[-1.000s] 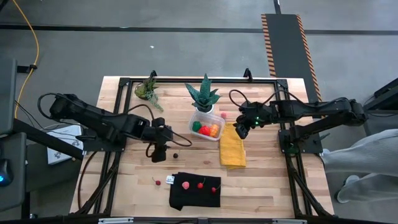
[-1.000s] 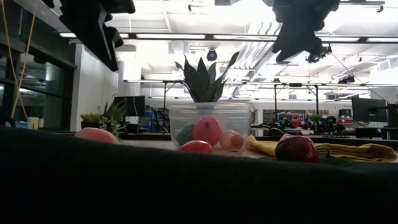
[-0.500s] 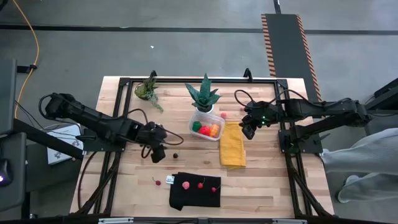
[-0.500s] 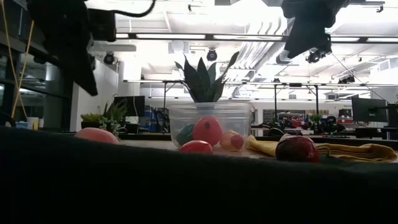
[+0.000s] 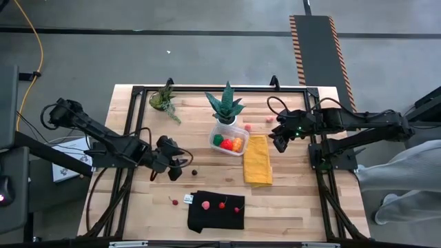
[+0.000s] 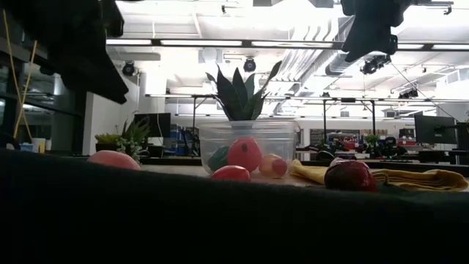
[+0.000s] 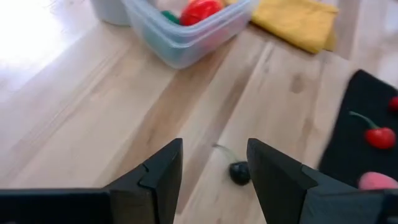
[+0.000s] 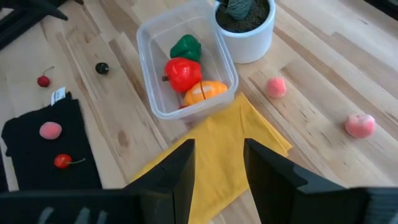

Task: Pick and placing Produce into tupperware
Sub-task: Put the blueberry into the transparent container

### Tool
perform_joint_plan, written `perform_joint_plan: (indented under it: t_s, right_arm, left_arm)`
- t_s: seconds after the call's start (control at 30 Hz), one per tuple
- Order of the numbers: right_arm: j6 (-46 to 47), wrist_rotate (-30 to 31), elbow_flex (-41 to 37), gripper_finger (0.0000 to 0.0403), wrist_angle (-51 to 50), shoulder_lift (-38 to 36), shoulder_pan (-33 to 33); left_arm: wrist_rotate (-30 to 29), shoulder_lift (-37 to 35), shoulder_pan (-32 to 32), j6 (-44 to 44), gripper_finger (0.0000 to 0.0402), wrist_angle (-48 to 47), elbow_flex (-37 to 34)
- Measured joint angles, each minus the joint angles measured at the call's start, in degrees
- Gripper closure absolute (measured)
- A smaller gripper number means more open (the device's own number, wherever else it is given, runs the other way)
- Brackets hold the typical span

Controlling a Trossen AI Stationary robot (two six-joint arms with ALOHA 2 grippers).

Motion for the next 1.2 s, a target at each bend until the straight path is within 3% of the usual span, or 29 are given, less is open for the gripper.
perform_joint_plan:
  t_s: [0.13,0.47,0.7,0.93,1.2]
  right_arm:
    - [0.2,0.0,0.0,0.0274,-0.5,-0.1,0.0]
    - [-0.2,1.6,0.0,0.0274,-0.7,-0.1,0.0]
    - [-1.0,1.6,0.0,0.0274,-0.7,-0.1,0.0]
    - [-1.1,1.7,0.0,0.0274,-0.7,-0.1,0.0]
    - [-0.9,1.7,0.0,0.0274,-0.6,-0.1,0.0]
  left_arm:
    - [0.6,0.2,-0.1,-0.1,0.0234,4.9,-3.0]
    - [1.2,0.2,-0.1,0.3,0.0234,6.9,-3.0]
    - [4.5,1.4,-0.1,5.9,0.0234,6.0,-3.0]
    - [8.4,7.6,-0.1,10.6,0.0234,13.3,-2.9]
    - [11.7,14.5,-0.1,11.5,0.0234,14.0,-2.9]
